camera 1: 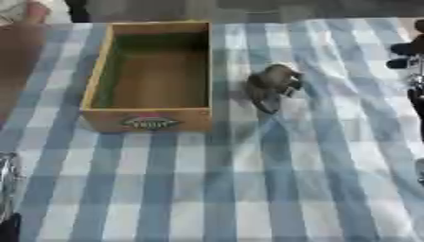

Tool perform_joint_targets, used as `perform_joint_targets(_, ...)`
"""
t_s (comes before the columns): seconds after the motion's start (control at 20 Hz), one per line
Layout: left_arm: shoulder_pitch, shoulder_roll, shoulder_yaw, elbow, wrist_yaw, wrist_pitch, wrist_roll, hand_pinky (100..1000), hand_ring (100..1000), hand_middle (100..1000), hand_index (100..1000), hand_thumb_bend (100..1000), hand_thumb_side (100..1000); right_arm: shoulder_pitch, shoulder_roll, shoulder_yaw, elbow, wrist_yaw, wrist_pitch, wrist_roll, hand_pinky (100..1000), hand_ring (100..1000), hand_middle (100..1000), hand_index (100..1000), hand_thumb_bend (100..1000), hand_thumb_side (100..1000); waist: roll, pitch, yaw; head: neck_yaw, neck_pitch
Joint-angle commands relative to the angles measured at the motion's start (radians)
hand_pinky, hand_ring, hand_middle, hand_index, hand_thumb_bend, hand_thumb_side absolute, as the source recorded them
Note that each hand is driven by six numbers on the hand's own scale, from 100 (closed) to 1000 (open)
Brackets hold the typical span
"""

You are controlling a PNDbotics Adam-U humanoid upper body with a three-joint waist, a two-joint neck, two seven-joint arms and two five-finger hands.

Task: Pick up objects on the table and place them in the box.

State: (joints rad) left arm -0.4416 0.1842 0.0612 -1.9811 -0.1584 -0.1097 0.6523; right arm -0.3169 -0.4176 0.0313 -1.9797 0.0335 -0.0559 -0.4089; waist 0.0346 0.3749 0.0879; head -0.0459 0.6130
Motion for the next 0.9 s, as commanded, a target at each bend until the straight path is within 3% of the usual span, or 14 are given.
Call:
perform_joint_targets(0.05,-0.007,0.009,0.009,-0.019,0.002,0.000,0.001,798,820,778,693,100,620,-0.010,-0.009,-0.009,-0.020,0.003,0.001,0.003,598,674,512,777,100,529,-0.002,-0.025,0.000,0.001,-0.003)
perform_joint_targets(0.9,-0.006,0.007,0.009,-0.019,0.002,0.001,0.002,798,820,777,693,100,619,-0.017,-0.014,-0.009,-0.020,0.004,0.003,-0.001,598,676,513,780,100,531,-0.003,-0.025,0.001,-0.015,0.006)
